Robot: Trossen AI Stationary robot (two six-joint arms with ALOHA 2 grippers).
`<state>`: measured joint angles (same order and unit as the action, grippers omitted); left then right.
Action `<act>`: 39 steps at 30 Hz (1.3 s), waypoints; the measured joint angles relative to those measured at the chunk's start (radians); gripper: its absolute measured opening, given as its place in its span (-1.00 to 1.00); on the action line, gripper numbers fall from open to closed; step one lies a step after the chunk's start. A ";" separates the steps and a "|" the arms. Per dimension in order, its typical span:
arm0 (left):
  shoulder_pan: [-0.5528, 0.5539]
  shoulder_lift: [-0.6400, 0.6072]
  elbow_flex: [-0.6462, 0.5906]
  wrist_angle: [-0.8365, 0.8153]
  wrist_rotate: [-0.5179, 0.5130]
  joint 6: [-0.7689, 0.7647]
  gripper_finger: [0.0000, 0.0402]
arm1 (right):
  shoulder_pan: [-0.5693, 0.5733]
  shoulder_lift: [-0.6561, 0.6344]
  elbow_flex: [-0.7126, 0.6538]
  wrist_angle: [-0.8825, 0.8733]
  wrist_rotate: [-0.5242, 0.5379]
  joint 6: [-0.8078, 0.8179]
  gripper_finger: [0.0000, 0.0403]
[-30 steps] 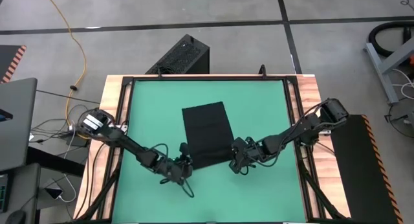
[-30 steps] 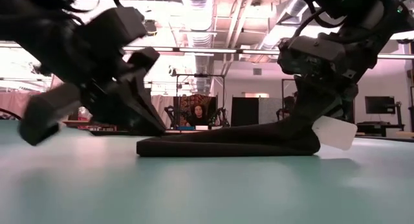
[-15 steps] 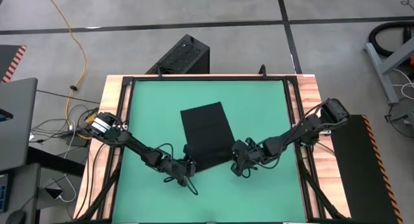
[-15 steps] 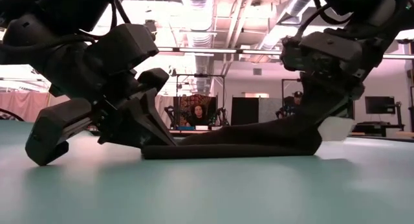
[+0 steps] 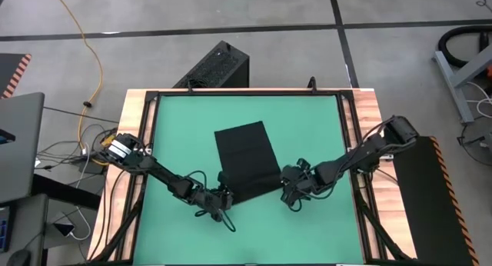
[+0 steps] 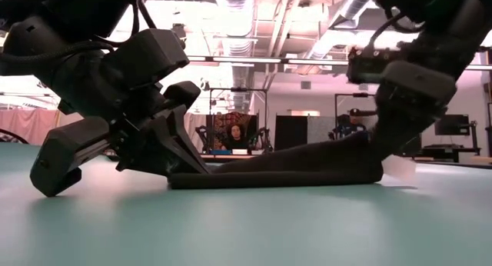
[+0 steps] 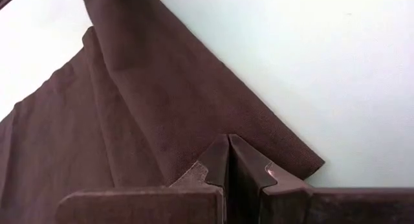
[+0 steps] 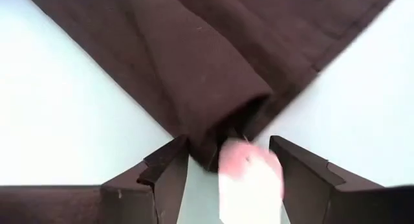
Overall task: Roll towel
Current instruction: Roll the black towel
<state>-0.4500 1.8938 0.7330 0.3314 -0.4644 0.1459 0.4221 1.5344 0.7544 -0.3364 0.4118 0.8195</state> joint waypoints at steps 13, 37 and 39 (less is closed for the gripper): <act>-0.047 -0.003 0.002 -0.089 -0.014 -0.012 -1.00 | 0.069 -0.201 -0.034 0.165 0.121 -0.419 0.01; -0.114 -0.184 -0.009 -0.333 -0.107 -0.073 -1.00 | 0.049 0.251 -0.079 0.681 0.115 -0.457 -0.37; -0.114 -0.206 -0.010 -0.333 -0.141 -0.072 -1.00 | 0.056 0.267 -0.079 0.701 0.123 -0.439 -0.37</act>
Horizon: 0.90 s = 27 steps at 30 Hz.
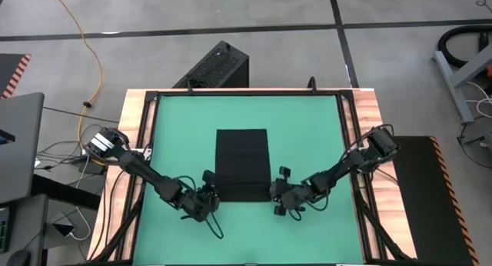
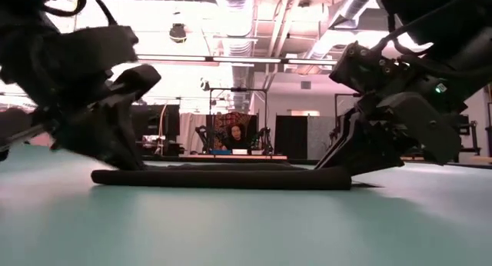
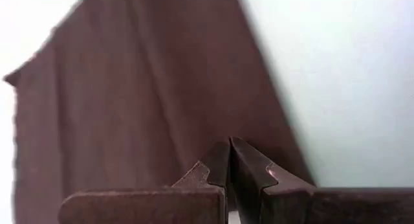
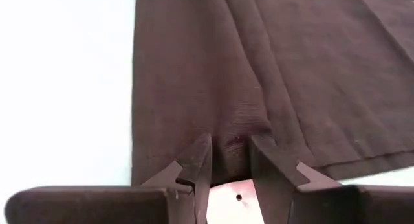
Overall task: Roll towel
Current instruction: Roll the black towel
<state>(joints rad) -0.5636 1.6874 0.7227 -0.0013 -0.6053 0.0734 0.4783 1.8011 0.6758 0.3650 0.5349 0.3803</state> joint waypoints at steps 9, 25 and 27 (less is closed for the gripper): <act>-0.053 -0.195 0.006 -0.021 -0.175 0.056 -1.00 | 0.021 -0.024 -0.002 -0.001 0.063 -0.018 -0.37; -0.052 -0.104 0.006 -0.046 -0.020 0.050 -0.76 | 0.042 -0.127 0.002 0.129 -0.098 -0.358 0.21; -0.052 -0.087 0.006 -0.034 -0.028 0.053 -0.76 | 0.035 -0.103 0.007 0.148 -0.110 -0.383 0.26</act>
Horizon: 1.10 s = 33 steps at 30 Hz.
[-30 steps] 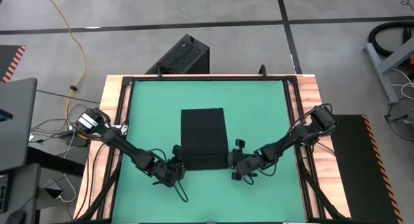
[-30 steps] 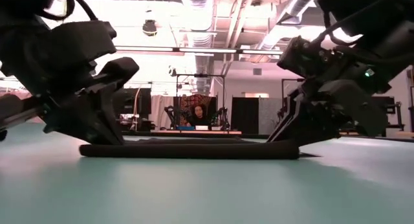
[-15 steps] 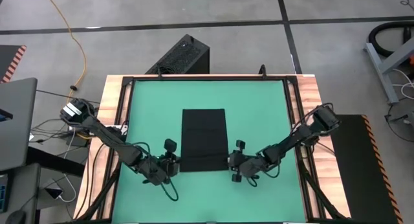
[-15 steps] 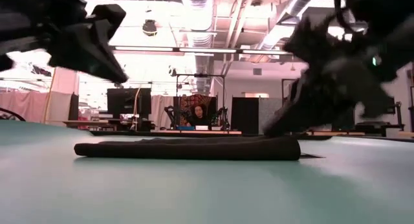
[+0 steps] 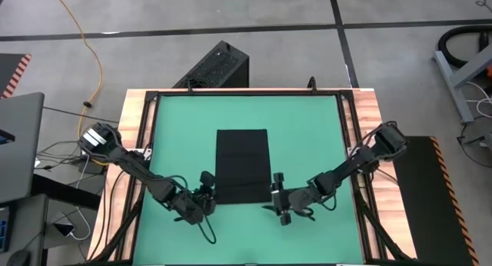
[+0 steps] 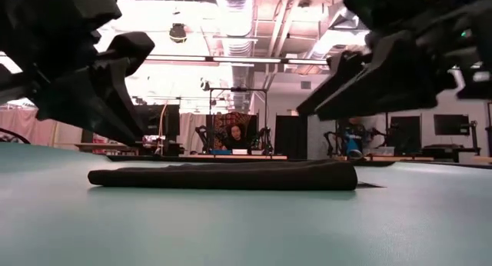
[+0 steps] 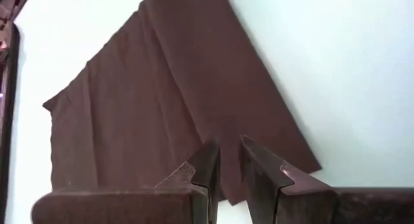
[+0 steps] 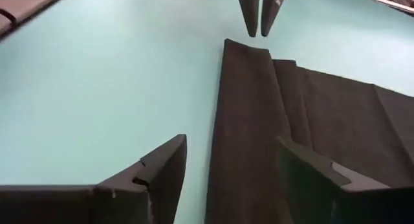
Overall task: Roll towel
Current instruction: Roll the black towel
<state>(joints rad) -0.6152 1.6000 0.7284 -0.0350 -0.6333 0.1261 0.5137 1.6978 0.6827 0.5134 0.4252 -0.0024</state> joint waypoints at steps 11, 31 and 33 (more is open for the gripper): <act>0.000 0.004 0.000 0.011 0.015 -0.018 -0.76 | -0.025 0.170 0.008 0.017 0.016 0.041 0.30; 0.000 0.004 0.001 0.024 0.027 0.013 -0.77 | -0.036 0.301 0.009 0.012 0.101 0.397 -0.73; 0.003 0.003 0.001 0.046 0.025 0.043 -0.77 | -0.037 0.300 0.009 0.014 0.099 0.420 -0.88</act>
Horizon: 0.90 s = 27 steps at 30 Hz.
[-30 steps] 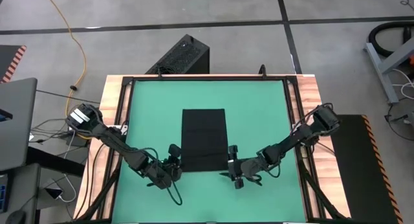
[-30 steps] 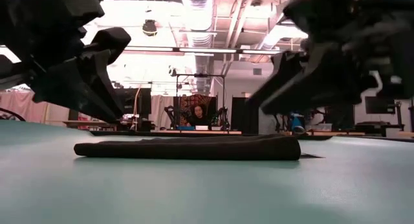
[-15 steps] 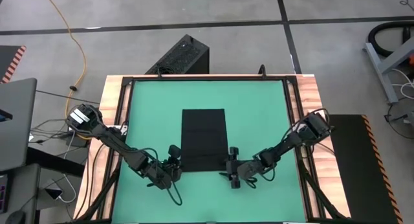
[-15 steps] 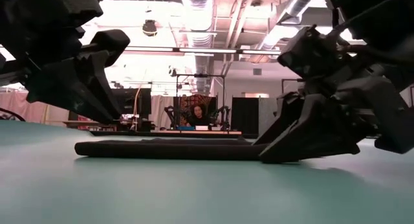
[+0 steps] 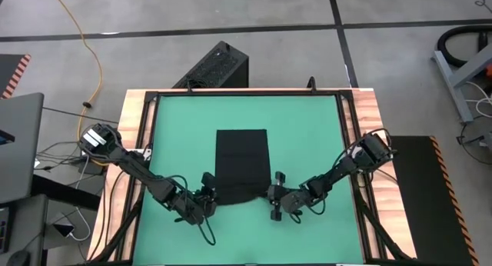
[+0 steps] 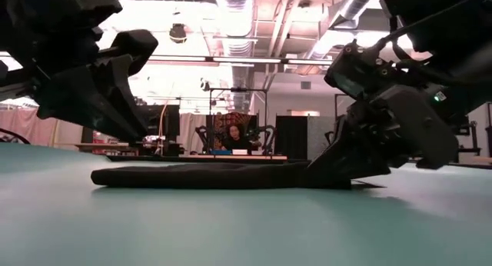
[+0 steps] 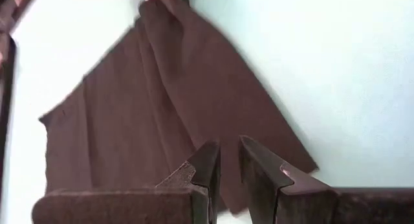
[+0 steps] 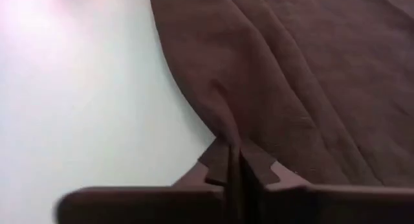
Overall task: Roll towel
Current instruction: Roll the black towel
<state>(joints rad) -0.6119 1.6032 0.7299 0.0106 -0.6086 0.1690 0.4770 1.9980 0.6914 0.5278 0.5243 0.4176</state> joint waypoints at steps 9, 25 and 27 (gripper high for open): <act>0.072 0.000 0.000 0.013 0.072 0.072 -0.77 | 0.001 -0.117 -0.004 -0.058 -0.076 0.042 -0.90; 0.161 0.001 -0.197 0.378 0.238 0.097 -0.97 | -0.089 -0.354 -0.007 -0.240 -0.222 0.330 -0.92; 0.161 0.001 -0.201 0.368 0.238 0.084 -0.99 | -0.105 -0.373 -0.006 -0.244 -0.222 0.400 -0.92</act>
<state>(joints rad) -0.4507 1.6047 0.5291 0.3789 -0.3706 0.2531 0.3725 1.6248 0.6857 0.2841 0.3023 0.8176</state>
